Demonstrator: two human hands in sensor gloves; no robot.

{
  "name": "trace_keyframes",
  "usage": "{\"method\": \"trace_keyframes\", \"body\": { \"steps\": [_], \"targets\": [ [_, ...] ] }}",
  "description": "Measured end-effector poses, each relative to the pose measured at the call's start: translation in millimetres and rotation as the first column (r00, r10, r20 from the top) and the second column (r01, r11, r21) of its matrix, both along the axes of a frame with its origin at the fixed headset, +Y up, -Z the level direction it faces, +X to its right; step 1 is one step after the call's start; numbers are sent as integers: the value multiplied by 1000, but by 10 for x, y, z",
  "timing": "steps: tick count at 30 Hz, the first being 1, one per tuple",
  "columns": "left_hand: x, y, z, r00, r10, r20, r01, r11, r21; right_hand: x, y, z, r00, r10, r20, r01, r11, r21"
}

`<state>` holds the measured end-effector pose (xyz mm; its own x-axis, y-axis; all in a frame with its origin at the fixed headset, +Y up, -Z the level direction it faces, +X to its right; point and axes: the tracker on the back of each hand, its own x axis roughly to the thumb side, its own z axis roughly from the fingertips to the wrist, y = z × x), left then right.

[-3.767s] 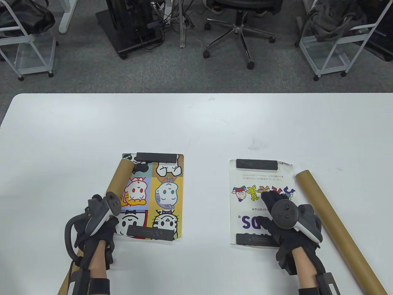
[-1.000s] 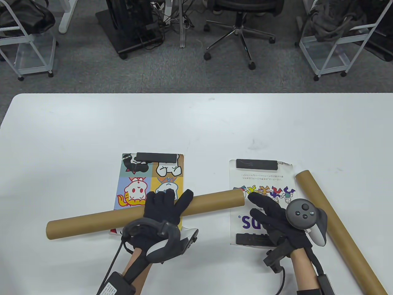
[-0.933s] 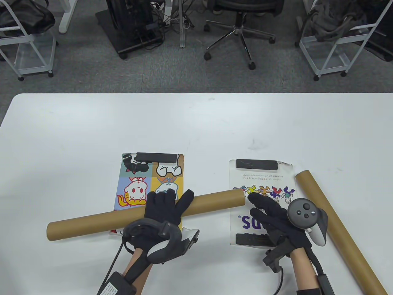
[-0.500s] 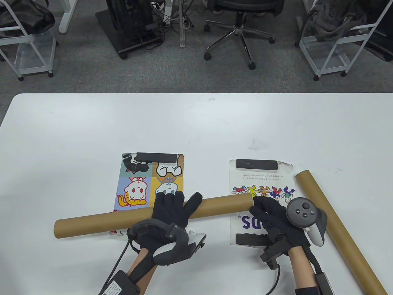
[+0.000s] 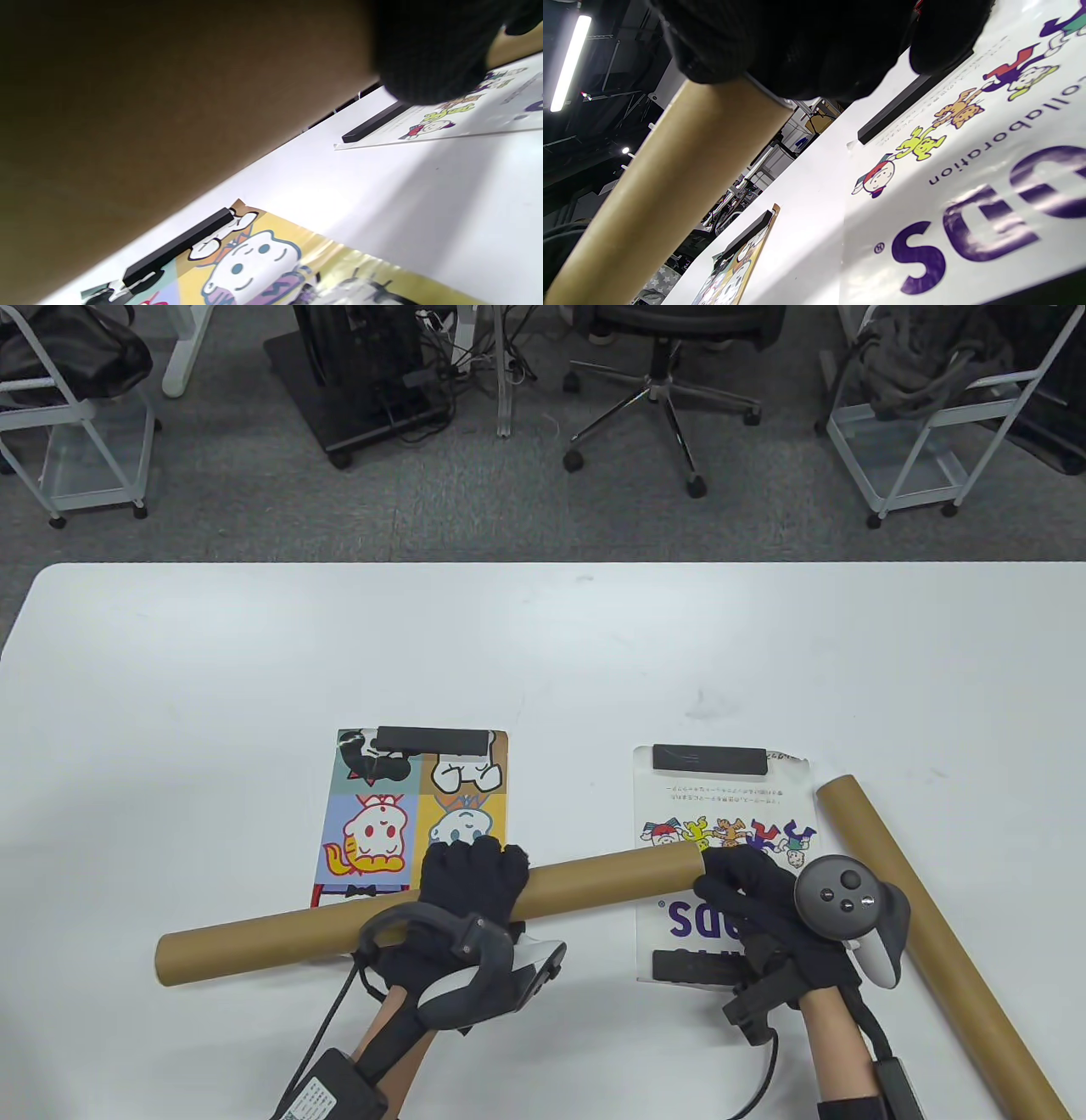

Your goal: Roll up posters and store in mailing tubes

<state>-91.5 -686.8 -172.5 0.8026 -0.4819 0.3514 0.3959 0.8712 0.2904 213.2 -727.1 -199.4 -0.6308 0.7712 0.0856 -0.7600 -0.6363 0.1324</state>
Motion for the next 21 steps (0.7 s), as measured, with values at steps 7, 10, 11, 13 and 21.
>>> {"method": "trace_keyframes", "body": {
  "steps": [7,10,11,13,21],
  "targets": [
    [-19,3,-23,1000,-7,-26,6,1000,-26,-28,11,17,999,7,-32,-7,1000,-11],
    [-14,-19,-16,999,-40,-4,40,999,-23,-42,9,26,1000,20,-20,-20,1000,-12],
    [-8,-31,-14,999,-54,3,54,998,-26,-34,6,28,1000,22,-2,-22,1000,-11],
    [-2,-45,-7,999,-53,11,53,998,-37,-25,8,27,1000,15,22,-15,1000,-8],
    [-37,28,9,1000,3,27,-2,1000,-12,27,37,39,999,-25,37,24,999,25]
  ]
}}
